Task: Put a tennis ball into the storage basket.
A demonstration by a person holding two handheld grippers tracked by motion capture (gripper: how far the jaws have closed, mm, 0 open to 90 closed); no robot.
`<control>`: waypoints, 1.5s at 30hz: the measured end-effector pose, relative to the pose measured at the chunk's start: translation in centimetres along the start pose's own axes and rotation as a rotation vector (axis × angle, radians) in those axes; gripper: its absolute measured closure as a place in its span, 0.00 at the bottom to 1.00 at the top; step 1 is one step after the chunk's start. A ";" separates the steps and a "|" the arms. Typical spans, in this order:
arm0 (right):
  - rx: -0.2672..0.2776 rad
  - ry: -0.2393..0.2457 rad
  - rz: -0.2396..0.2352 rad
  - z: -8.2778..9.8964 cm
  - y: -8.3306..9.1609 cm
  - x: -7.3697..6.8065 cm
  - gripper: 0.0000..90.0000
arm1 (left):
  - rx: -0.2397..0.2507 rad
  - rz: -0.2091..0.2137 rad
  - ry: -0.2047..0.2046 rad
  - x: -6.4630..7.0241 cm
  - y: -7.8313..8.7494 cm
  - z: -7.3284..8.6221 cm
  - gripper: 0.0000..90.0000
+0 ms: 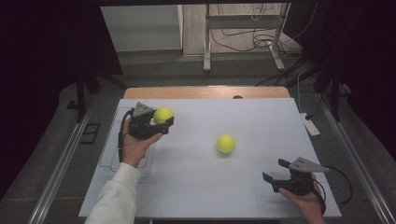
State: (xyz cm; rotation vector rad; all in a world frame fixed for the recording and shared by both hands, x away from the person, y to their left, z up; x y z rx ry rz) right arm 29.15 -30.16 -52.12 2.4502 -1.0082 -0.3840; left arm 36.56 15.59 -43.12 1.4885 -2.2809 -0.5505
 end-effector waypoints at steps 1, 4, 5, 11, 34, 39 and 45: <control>0.000 0.000 0.000 0.0 0.0 0.0 0.15 | -0.001 0.000 0.001 -0.1 0.0 0.0 0.30; 0.003 -0.007 -0.004 0.0 0.0 0.0 0.15 | 0.005 -0.005 0.010 -0.7 -0.1 -0.1 0.30; 0.002 -0.006 -0.005 0.0 0.0 0.0 0.15 | 0.006 -0.009 0.015 -1.0 -0.1 -0.1 0.30; 0.007 -0.006 -0.012 0.0 0.0 -0.1 0.15 | -0.003 -0.027 0.017 -1.7 -0.3 -0.2 0.30; 0.011 -0.010 -0.005 0.0 0.1 0.0 0.15 | -0.039 -0.095 0.040 -4.5 -0.6 -0.1 0.30; 0.012 -0.010 -0.004 0.0 0.1 0.0 0.15 | -0.039 -0.112 0.053 -5.2 -0.5 0.0 0.30; 0.010 -0.009 -0.002 0.0 0.1 -0.1 0.15 | -0.045 -0.133 0.058 -6.0 -0.4 0.1 0.30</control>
Point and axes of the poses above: each handheld gripper's, and its own axes: y roughly backward along the jaws, z roughly out of its underside, x roughly to its right, the point moved 3 cm from there along -y, roughly forward along the jaws, and after that the axes turned 4 degrees about -z, right-handed, at the moved point
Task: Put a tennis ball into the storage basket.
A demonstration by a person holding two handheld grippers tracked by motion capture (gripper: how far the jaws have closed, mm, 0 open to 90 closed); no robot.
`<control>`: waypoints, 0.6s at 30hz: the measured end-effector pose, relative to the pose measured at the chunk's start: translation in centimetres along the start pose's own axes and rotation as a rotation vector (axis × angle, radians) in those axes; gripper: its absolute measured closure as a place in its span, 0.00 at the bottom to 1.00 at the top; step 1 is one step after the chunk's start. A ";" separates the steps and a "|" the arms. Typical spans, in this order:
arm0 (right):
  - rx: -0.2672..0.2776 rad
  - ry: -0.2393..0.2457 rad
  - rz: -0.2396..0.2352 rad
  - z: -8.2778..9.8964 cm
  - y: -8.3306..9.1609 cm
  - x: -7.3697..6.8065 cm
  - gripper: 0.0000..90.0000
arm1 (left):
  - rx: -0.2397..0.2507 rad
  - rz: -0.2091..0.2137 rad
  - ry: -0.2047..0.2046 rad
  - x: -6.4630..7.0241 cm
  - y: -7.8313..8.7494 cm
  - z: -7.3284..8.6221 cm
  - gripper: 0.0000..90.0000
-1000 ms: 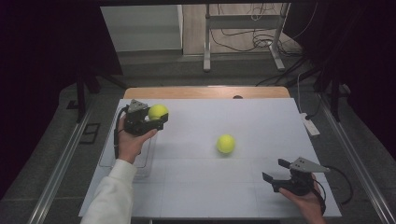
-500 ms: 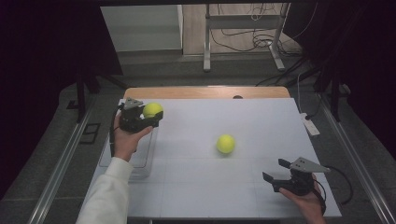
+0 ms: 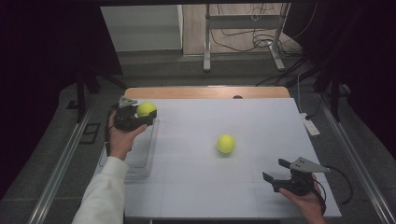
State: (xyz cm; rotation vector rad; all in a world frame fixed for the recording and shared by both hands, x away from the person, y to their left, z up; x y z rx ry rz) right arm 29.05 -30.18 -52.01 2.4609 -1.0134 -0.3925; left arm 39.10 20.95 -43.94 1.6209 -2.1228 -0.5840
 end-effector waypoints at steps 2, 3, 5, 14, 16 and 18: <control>0.001 0.000 0.001 0.0 0.0 0.0 0.15 | -0.003 -0.008 0.003 -0.3 0.0 0.0 0.30; 0.001 0.000 0.001 0.0 0.0 0.1 0.15 | -0.004 -0.013 0.006 -0.5 0.0 0.1 0.30; 0.001 0.001 0.001 0.0 0.0 0.0 0.15 | -0.004 -0.016 0.008 -0.7 0.0 0.1 0.30; -0.003 0.000 0.001 0.0 0.0 0.0 0.15 | -0.017 -0.038 0.018 -1.8 -0.3 0.5 0.30; -0.002 0.000 0.002 0.0 0.0 0.0 0.15 | -0.021 -0.047 0.023 -2.1 -0.4 0.5 0.30; -0.001 0.000 0.003 0.0 0.0 0.1 0.15 | -0.025 -0.053 0.030 -2.4 -0.4 0.6 0.30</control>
Point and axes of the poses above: each handheld gripper's, and its own axes: y roughly backward along the jaws, z roughly out of its underside, x roughly to its right, the point moved 3 cm from there along -y, roughly forward along the jaws, and after that the axes turned 4 degrees about -z, right-handed, at the moved point
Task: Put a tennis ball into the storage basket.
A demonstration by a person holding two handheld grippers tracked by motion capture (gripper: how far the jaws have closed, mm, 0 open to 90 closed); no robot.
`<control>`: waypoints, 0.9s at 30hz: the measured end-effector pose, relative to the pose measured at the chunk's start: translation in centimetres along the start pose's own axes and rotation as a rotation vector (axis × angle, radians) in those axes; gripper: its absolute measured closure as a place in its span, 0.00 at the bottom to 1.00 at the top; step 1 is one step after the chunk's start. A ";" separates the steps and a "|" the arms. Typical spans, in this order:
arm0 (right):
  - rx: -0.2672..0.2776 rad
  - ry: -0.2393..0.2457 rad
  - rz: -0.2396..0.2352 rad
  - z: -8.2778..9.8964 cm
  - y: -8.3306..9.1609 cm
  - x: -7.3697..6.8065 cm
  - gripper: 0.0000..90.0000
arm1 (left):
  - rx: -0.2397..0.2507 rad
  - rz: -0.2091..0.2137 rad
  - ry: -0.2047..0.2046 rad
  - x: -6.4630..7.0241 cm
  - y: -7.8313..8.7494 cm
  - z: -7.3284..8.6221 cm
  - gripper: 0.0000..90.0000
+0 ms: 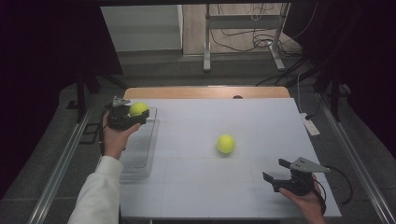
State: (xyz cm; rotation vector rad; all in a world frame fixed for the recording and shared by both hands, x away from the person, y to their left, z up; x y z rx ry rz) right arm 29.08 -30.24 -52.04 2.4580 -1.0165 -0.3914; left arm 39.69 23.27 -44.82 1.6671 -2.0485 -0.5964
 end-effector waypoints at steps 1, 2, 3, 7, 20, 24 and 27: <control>0.000 0.000 0.000 0.0 0.0 0.0 0.15 | -0.001 -0.004 0.002 -0.2 0.0 0.0 0.30; -0.001 -0.001 -0.001 0.0 0.0 0.0 0.15 | -0.003 -0.007 0.004 -0.3 0.0 0.1 0.30; -0.001 0.000 -0.001 0.0 0.0 0.0 0.15 | -0.004 -0.008 0.006 -0.5 0.0 0.1 0.30; -0.003 0.000 -0.001 0.0 -0.1 0.0 0.15 | -0.007 -0.016 0.016 -0.9 -0.1 0.1 0.30; 0.000 0.000 0.004 0.0 0.0 -0.1 0.15 | -0.033 -0.057 0.023 -2.6 -0.2 0.6 0.30; 0.000 0.000 0.005 0.0 0.0 0.0 0.15 | -0.044 -0.066 0.027 -3.0 -0.4 0.7 0.30; -0.001 0.001 0.005 0.0 0.0 0.0 0.15 | -0.051 -0.070 0.020 -3.2 -0.7 0.7 0.30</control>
Point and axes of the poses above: each handheld gripper's, and its own axes: y roughly backward along the jaws, z roughly out of its underside, x roughly to its right, the point moved 3 cm from there along -y, roughly forward along the jaws, and after that the axes turned 4 degrees about -z, right-handed, at the moved point
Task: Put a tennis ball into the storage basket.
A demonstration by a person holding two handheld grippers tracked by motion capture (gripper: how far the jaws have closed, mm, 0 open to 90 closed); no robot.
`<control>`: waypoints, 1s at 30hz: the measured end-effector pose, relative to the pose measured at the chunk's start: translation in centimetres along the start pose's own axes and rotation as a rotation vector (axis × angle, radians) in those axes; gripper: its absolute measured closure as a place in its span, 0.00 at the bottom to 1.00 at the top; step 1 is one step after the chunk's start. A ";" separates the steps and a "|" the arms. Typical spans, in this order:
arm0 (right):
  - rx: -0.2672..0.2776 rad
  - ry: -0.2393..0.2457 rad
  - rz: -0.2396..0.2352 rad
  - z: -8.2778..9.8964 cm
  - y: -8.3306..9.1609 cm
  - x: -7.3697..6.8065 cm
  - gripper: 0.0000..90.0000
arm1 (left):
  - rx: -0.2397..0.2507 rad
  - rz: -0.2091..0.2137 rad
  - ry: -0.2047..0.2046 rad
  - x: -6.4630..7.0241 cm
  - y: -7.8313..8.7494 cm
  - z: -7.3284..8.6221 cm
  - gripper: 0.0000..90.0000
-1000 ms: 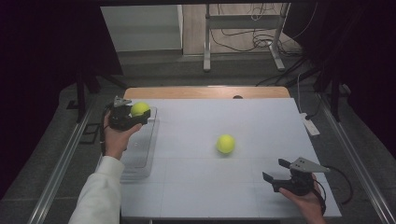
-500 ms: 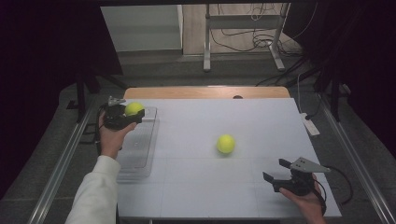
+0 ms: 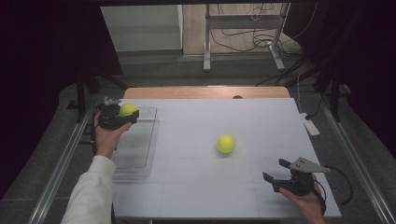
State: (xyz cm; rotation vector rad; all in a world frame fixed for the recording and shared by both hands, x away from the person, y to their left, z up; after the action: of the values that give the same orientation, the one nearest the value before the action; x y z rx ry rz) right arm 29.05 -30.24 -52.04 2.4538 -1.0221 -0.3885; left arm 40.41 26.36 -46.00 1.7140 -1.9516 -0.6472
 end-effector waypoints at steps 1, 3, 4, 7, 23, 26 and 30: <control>0.000 -0.001 0.000 0.0 0.0 0.0 0.15 | -0.004 -0.002 -0.004 -0.1 -0.1 0.0 0.30; 0.000 -0.001 0.001 0.0 0.0 0.0 0.15 | -0.003 0.000 0.005 -0.3 -0.2 0.0 0.30; 0.000 -0.001 0.001 0.0 0.0 0.0 0.15 | -0.003 0.003 0.011 -0.4 -0.2 0.0 0.30; 0.000 0.000 0.001 0.0 0.0 0.0 0.15 | -0.011 -0.001 0.007 -0.5 -0.4 0.1 0.30; -0.002 -0.002 0.001 0.1 0.1 0.0 0.15 | -0.091 -0.018 0.005 -0.9 -2.2 0.7 0.30; -0.003 -0.002 -0.001 0.1 0.1 0.0 0.15 | -0.101 -0.020 0.002 -1.0 -2.3 0.8 0.30; -0.006 0.000 0.000 0.1 0.0 0.0 0.15 | -0.119 -0.029 -0.006 -1.1 -2.5 1.0 0.30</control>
State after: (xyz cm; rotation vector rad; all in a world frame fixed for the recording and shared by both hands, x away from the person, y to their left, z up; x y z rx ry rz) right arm 28.97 -30.28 -52.14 2.4490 -1.0193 -0.3906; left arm 41.91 27.19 -48.36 1.6718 -1.8568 -0.7641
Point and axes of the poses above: each handheld gripper's, and its own axes: y roughly backward along the jaws, z roughly out of its underside, x roughly to its right, the point moved 3 cm from there along -y, roughly forward along the jaws, and after that the axes turned 4 degrees about -z, right-handed, at the moved point
